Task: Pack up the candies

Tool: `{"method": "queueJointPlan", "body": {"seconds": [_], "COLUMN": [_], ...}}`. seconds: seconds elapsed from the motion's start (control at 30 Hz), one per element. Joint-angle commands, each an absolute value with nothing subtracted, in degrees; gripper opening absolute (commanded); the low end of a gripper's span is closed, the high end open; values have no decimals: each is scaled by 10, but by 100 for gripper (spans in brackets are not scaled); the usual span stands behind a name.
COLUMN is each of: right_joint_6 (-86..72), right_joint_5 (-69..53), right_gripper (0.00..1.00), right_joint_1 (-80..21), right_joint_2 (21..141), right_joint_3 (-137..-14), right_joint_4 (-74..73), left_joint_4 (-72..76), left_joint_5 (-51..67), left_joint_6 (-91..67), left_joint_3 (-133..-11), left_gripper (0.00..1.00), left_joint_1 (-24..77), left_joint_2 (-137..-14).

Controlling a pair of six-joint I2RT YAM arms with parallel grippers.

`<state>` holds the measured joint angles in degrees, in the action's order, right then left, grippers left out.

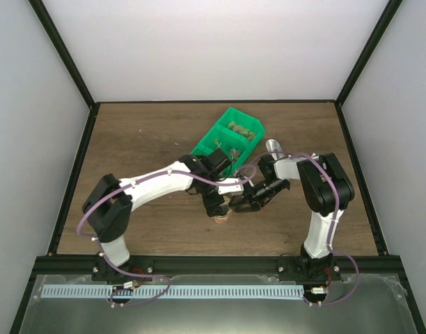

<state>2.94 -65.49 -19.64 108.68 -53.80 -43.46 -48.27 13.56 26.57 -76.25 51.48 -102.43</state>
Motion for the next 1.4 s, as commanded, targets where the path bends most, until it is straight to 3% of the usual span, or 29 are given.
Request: {"method": "queueJointPlan", "body": {"seconds": [0.0,0.07,0.2,0.37,0.8,0.93,1.03,1.17,1.23,1.37], "right_joint_6": [34,34,35,38,40,40,41,9,-12,-30], "right_joint_5": [-644,-644,-640,-634,-628,-631,-638,-668,-671,-668], "right_gripper": [62,63,62,57,54,52,50,59,66,76], "right_joint_1": [-200,-200,-200,-200,-200,-200,-200,-189,-174,-136], "right_joint_2": [1084,1083,1086,1087,1103,1103,1091,1037,1000,933], "right_joint_3": [-544,-543,-542,-541,-544,-547,-549,-536,-529,-527], "right_joint_4": [-430,-428,-428,-432,-428,-426,-418,-355,-314,-264], "left_joint_4": [-462,-442,-411,-378,-354,-357,-365,-363,-363,-352], "left_joint_5": [191,205,218,222,173,175,181,192,200,205], "left_joint_6": [279,289,309,319,362,369,368,348,331,303], "left_joint_3": [-742,-721,-700,-696,-600,-600,-612,-628,-640,-654], "left_gripper": [100,99,73,56,34,33,37,56,74,99], "left_joint_1": [497,494,495,506,516,512,508,492,478,455], "left_joint_2": [-953,-922,-906,-925,-968,-955,-939,-906,-886,-840]}}
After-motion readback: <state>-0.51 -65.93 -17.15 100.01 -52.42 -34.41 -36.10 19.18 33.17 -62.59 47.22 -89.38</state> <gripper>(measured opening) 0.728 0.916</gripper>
